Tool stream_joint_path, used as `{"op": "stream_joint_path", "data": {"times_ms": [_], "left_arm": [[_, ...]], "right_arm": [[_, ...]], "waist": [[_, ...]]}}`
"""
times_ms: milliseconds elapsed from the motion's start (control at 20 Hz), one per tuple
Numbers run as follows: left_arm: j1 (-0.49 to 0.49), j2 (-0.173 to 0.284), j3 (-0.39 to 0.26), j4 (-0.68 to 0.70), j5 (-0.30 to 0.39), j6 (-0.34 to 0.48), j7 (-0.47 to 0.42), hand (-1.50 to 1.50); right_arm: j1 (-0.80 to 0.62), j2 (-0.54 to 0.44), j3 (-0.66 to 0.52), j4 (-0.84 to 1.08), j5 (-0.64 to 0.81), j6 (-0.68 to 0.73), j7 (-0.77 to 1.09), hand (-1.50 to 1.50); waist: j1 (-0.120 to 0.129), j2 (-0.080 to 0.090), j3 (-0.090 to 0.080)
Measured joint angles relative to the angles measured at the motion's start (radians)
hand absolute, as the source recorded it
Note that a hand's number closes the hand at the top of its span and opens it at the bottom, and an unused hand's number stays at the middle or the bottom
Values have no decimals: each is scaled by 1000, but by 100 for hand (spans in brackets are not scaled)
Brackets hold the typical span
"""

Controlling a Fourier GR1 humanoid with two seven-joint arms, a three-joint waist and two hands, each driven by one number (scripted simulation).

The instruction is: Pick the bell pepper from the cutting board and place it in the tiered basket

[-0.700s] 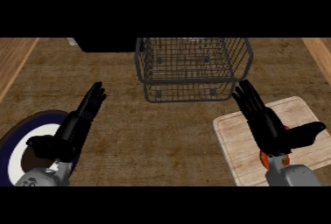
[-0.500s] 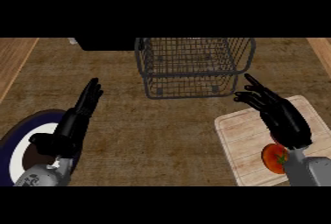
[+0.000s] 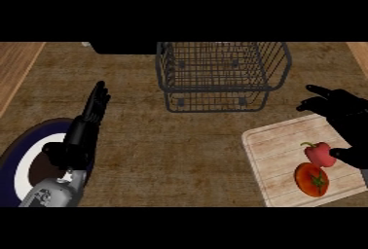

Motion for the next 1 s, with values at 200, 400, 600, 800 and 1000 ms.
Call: {"op": "stream_joint_path", "data": {"times_ms": [200, 400, 600, 800, 1000], "left_arm": [[-8, -17, -5, 16, -19, 27, 7, 0], [-13, -26, -8, 25, -32, 41, 15, 0], [-17, -35, -8, 35, -40, 52, 17, 0], [-11, -37, -4, 44, -43, 59, 20, 0], [-11, -47, -10, 53, -52, 66, 13, 0]], "right_arm": [[-4, -130, -55, 100, -116, 295, -18, -150], [-36, -283, -148, 128, -106, 385, -15, -150], [-98, -406, -234, 34, 3, 407, -2, -150], [-154, -475, -307, -131, 142, 413, 4, -150], [-180, -491, -362, -314, 293, 414, 2, -150]], "waist": [[-6, -2, -2], [-12, -6, -3], [-23, -14, -3], [-30, -22, -3], [-32, -21, -2]]}}
